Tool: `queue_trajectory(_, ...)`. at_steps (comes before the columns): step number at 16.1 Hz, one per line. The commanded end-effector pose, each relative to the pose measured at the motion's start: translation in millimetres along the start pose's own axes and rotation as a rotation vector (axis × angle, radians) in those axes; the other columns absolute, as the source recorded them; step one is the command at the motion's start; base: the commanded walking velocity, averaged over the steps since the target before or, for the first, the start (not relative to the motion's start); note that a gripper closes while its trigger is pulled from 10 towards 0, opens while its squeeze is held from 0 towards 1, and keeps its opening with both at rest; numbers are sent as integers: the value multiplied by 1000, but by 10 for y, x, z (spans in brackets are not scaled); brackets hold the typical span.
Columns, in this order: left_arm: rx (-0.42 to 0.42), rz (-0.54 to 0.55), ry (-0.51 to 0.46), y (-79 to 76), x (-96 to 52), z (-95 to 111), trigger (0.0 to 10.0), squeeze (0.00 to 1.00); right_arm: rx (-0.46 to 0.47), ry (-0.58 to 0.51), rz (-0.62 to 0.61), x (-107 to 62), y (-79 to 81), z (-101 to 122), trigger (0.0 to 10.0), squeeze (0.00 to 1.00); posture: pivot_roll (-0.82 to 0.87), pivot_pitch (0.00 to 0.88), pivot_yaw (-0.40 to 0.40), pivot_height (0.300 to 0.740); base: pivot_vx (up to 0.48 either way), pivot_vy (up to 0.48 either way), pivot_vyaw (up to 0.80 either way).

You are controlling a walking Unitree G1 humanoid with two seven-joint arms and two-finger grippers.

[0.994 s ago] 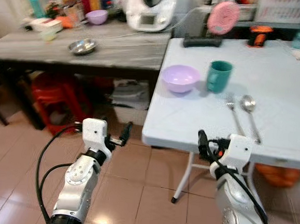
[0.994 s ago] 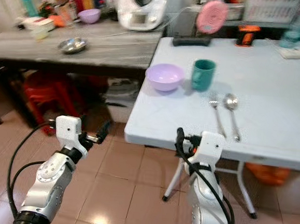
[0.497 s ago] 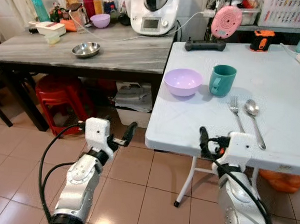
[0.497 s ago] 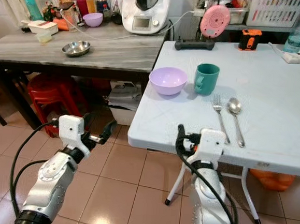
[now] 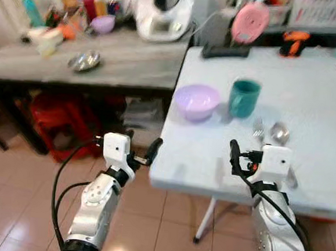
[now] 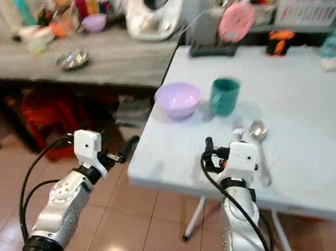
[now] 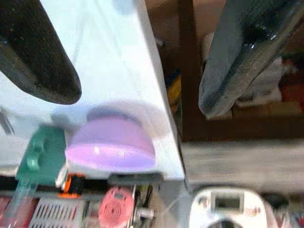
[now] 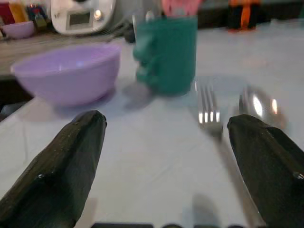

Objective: Setting the table

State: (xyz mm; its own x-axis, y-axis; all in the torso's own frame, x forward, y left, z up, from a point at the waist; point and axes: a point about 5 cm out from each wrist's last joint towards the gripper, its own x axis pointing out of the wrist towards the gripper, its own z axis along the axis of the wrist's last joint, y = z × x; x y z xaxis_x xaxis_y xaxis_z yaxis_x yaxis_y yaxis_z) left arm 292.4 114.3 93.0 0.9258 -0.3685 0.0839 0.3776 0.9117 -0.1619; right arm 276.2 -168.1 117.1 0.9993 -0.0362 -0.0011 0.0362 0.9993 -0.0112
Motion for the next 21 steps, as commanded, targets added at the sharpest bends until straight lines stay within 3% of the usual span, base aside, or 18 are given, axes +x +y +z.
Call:
queue_trajectory(1,23,26,-4,118,-42,36,10000,0,-11,-59,51,30,141,128,10000,0,-140,0,127,740,416,0,0)
queue_trajectory(10,21,19,2,124,-60,24,10000,0,-64,-98,101,41,203,210,10000,0,-141,0,131,740,405,0,140)
queue_trajectory(19,33,49,-25,170,-158,50,10000,0,-152,-159,198,10,337,287,10000,0,-134,0,118,740,0,0,0)
queue_trajectory(21,35,49,-23,169,-162,46,10000,0,-172,-168,216,7,350,303,10000,0,-136,0,117,740,0,0,691)
